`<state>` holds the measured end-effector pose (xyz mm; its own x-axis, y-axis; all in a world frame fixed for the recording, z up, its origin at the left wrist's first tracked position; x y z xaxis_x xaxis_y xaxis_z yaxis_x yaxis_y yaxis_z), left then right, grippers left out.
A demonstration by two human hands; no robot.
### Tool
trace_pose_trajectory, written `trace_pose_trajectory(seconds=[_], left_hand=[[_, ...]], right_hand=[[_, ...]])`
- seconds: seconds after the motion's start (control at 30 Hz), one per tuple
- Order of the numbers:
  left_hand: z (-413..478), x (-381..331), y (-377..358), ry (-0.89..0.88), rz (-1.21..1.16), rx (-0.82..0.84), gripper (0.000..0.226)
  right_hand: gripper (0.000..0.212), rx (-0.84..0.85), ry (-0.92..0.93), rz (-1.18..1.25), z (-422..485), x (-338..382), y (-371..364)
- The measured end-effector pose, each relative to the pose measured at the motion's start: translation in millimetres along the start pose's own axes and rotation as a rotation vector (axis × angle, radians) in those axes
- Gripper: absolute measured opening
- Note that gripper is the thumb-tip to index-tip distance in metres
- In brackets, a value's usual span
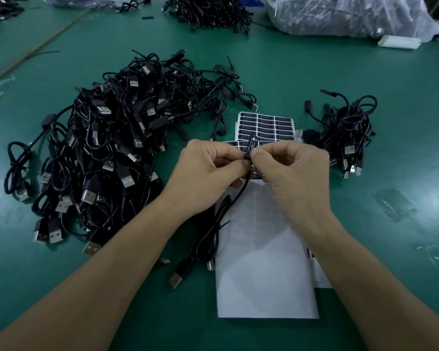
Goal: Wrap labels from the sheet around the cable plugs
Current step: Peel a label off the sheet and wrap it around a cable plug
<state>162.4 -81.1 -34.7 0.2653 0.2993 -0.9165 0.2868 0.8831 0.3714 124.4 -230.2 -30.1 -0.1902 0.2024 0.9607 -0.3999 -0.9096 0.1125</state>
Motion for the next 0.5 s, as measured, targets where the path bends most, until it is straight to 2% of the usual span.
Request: trace_pose_trajectory(seconds=[0.23,0.4,0.5], left_hand=[[-0.3,-1.5,-0.5,-0.005,-0.077,0.011,0.020],[1.1,0.3,0.4,-0.003,-0.097,-0.007,0.011],[1.1,-0.3,-0.3,-0.014,-0.111,0.005,0.012]], right_hand=[[0.011,-0.029,0.000,0.008,-5.4,5.7,0.1],[0.035,-0.070,-0.072,0.047,-4.0,-0.2,5.8],[0.030,-0.030,-0.048,0.057,-3.3,0.1,2.2]])
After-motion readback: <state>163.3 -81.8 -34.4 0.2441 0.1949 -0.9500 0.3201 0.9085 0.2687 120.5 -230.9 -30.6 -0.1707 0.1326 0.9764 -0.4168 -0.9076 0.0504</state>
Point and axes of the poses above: each hand's wrist, its own z-axis towards the middle knuckle, its own y-axis out of the back of the hand, x = y × z, the point moved 7 cm from there along z, towards the middle knuckle, and after that the axes turned 6 degrees about z, right-handed, at the moved point
